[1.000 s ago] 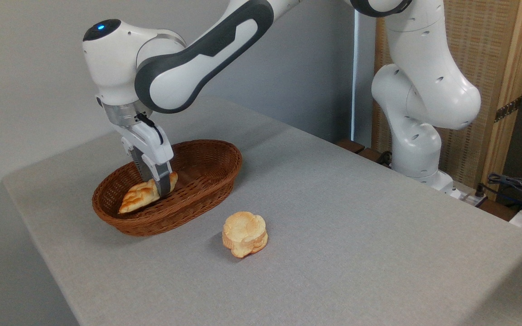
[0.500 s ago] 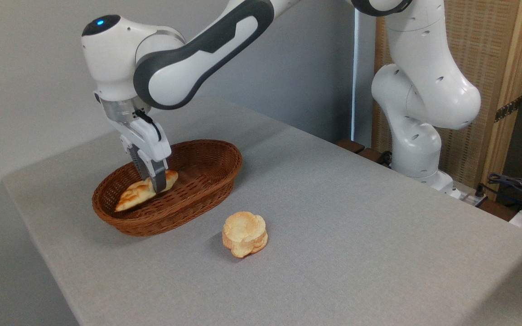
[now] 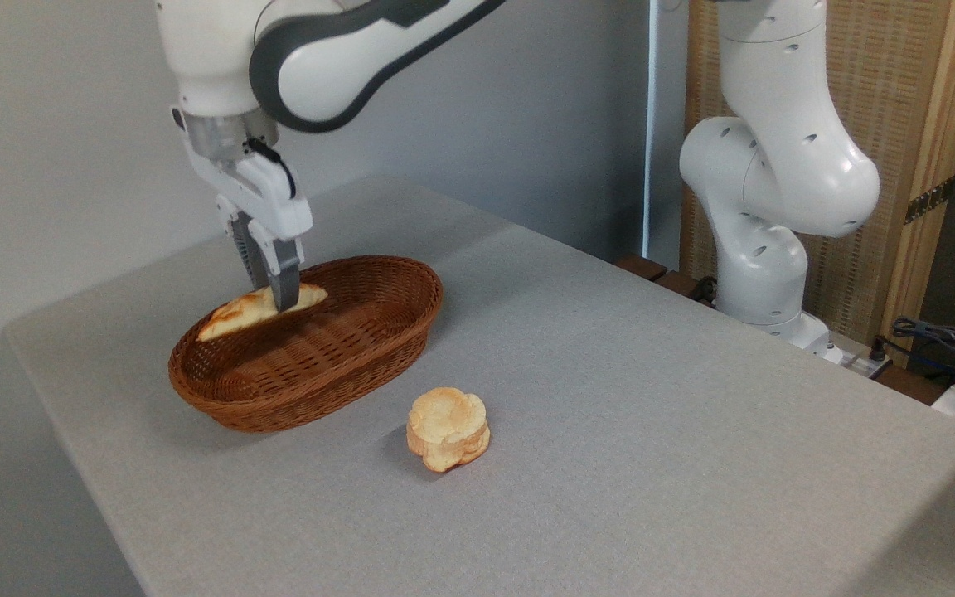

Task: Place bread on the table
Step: 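Carry the croissant out of the basket and lower it onto the table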

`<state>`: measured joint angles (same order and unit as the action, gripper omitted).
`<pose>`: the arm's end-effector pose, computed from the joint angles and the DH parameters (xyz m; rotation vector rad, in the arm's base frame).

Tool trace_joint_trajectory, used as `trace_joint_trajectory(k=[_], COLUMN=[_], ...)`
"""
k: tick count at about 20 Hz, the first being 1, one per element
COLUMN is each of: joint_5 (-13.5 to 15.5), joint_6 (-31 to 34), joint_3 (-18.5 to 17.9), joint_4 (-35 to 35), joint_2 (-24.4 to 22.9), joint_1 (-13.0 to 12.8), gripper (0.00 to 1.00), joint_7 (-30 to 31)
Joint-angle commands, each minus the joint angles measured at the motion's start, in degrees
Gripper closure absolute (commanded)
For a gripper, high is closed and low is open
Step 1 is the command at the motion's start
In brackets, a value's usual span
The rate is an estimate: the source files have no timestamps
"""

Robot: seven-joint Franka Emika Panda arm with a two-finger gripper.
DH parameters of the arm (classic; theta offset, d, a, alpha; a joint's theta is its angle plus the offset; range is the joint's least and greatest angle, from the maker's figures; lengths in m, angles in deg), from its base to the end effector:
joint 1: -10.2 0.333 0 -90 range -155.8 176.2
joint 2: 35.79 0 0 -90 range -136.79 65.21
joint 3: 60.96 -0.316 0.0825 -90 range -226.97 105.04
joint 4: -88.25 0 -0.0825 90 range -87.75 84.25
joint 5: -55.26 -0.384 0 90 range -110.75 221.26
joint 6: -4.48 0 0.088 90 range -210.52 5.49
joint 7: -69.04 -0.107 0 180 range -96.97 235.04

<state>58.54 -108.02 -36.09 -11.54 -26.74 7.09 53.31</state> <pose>0.5465 -0.2792 0.4939 2.8112 -1.0834 0.0976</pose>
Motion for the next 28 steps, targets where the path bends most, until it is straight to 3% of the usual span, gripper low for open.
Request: trace_joint_trajectory(k=[1, 12, 14, 20, 26, 28], joint_5=[1.37, 2.52, 2.52, 2.43, 2.43, 2.43], joint_6=[3.69, 13.62, 14.59, 17.05, 17.49, 16.97], joint_3=[-2.98, -17.83, -20.03, -24.69, -25.67, -25.76], joint_4=[-0.41, -1.11, -1.20, -5.67, -10.94, -12.45], joint_2=[-3.60, -9.84, -9.93, -12.47, -13.98, -13.71], joint_1=[0.12, 0.04, -0.05, -0.05, -0.05, 0.04], gripper=[0.56, 0.55, 0.49, 0.49, 0.49, 0.37], joint_7=[-1.23, -26.43, -30.21, -41.91, -44.73, -45.35])
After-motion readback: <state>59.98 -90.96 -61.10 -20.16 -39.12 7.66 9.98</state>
